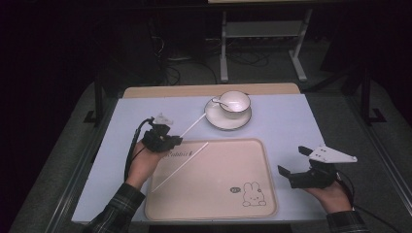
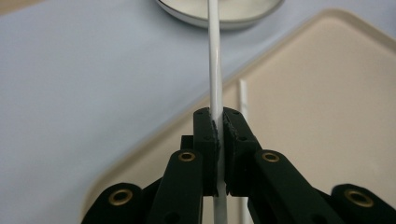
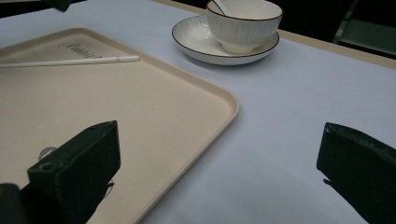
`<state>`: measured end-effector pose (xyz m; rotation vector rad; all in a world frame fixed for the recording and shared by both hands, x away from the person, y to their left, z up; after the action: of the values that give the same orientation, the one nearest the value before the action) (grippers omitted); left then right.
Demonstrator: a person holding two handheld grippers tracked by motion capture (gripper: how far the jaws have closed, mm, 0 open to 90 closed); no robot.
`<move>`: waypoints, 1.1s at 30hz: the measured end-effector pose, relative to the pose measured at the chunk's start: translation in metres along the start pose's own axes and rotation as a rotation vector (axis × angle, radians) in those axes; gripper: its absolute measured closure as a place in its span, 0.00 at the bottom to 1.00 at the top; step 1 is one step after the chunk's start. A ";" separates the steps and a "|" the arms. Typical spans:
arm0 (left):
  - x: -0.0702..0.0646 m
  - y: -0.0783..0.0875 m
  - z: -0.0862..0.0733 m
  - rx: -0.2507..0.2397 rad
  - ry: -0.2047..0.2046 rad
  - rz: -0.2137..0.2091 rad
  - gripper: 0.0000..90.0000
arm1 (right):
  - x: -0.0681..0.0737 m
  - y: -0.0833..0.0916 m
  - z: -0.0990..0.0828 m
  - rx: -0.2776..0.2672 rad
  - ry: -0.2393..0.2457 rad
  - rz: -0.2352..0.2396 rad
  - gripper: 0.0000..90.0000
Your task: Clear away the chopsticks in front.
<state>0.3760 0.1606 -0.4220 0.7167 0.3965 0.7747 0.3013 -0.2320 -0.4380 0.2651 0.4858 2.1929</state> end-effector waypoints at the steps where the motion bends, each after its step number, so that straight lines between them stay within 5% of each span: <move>1: -0.003 0.001 -0.006 0.007 -0.006 -0.004 0.94 | 0.000 0.000 0.000 -0.001 -0.001 0.000 0.00; 13: -0.032 -0.008 -0.048 0.099 -0.004 -0.073 0.94 | 0.001 0.000 0.001 -0.005 0.001 0.000 0.00; 33: -0.033 -0.023 -0.059 0.194 -0.039 -0.035 0.92 | 0.001 0.000 0.001 -0.005 0.009 0.002 0.00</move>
<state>0.3321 0.1502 -0.4779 0.9027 0.4518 0.6944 0.3012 -0.2308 -0.4368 0.2537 0.4853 2.1980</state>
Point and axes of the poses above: each handheld gripper's, and its own axes: y roughly backward along the jaws, z roughly out of its top, x roughly to its left, the point moved 6 cm from there along -y, roughly forward along the jaws, and after that the axes turned 1 degree about -x, right-handed, at the moved point
